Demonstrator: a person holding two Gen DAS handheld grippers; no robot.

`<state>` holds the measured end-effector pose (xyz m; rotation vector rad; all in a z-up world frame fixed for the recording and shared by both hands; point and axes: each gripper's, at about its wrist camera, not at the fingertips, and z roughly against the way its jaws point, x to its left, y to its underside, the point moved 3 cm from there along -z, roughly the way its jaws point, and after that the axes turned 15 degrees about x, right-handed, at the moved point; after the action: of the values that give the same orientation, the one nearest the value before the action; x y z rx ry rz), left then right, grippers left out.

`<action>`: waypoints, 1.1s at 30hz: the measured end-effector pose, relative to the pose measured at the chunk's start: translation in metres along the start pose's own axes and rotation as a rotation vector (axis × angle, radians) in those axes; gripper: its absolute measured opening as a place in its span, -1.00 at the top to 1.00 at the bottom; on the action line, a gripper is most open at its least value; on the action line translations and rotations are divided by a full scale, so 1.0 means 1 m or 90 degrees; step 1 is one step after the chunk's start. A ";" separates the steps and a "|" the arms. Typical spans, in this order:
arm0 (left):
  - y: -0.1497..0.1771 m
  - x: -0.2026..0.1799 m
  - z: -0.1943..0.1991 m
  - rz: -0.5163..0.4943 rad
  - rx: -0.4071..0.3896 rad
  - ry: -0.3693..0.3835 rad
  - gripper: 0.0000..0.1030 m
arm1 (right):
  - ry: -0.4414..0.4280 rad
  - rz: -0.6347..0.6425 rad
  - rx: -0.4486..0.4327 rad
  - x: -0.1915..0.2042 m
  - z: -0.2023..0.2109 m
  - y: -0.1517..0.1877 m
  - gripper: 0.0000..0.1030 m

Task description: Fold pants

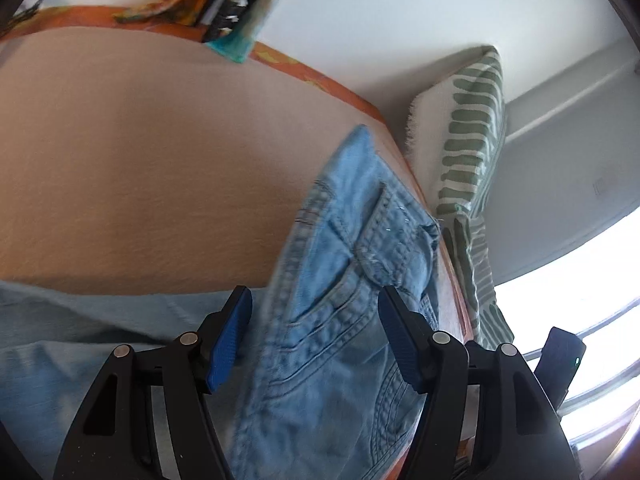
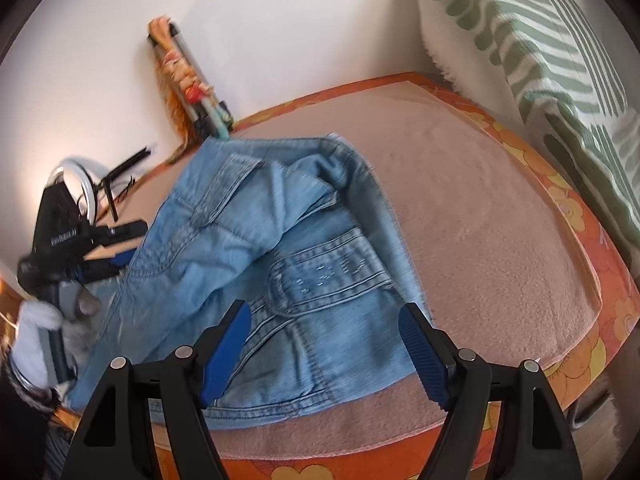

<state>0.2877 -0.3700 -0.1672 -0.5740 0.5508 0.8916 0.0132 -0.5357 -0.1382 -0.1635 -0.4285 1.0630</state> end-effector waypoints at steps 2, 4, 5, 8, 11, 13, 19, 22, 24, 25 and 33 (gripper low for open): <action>-0.003 -0.009 -0.005 -0.023 -0.004 -0.001 -0.18 | -0.004 -0.006 0.001 -0.007 -0.001 -0.003 -0.48; -0.006 -0.016 -0.008 -0.042 -0.012 -0.008 0.11 | -0.016 -0.011 0.003 -0.009 -0.003 -0.006 -0.47; -0.007 -0.018 -0.009 -0.044 -0.013 -0.003 0.40 | -0.020 -0.012 0.004 -0.011 -0.003 -0.007 -0.44; -0.008 -0.024 -0.008 -0.052 -0.026 0.013 0.64 | -0.035 -0.014 0.003 -0.012 -0.004 -0.011 -0.27; -0.003 -0.038 -0.004 -0.084 -0.036 0.018 0.82 | -0.057 -0.018 -0.001 -0.016 -0.002 -0.015 -0.19; 0.003 -0.052 -0.003 -0.113 -0.038 0.018 0.85 | -0.075 -0.025 -0.010 -0.019 0.003 -0.018 -0.19; 0.031 -0.100 -0.013 -0.208 -0.012 0.033 0.85 | -0.142 -0.058 -0.043 -0.035 0.018 -0.031 -0.20; 0.052 -0.121 -0.027 -0.263 0.017 0.035 0.85 | -0.204 -0.094 -0.039 -0.053 0.019 -0.037 -0.37; 0.064 -0.130 -0.042 -0.290 0.047 0.035 0.85 | -0.271 -0.132 -0.022 -0.068 0.012 -0.041 -0.39; 0.069 -0.133 -0.048 -0.300 0.061 0.034 0.85 | -0.293 -0.142 -0.014 -0.072 0.008 -0.042 -0.39; 0.087 -0.141 -0.091 -0.349 0.145 -0.013 0.81 | -0.423 -0.145 0.084 -0.074 -0.031 -0.055 -0.39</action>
<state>0.1246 -0.4645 -0.1600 -0.4734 0.4373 0.3106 0.0401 -0.6240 -0.1677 0.3625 -0.9467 0.8984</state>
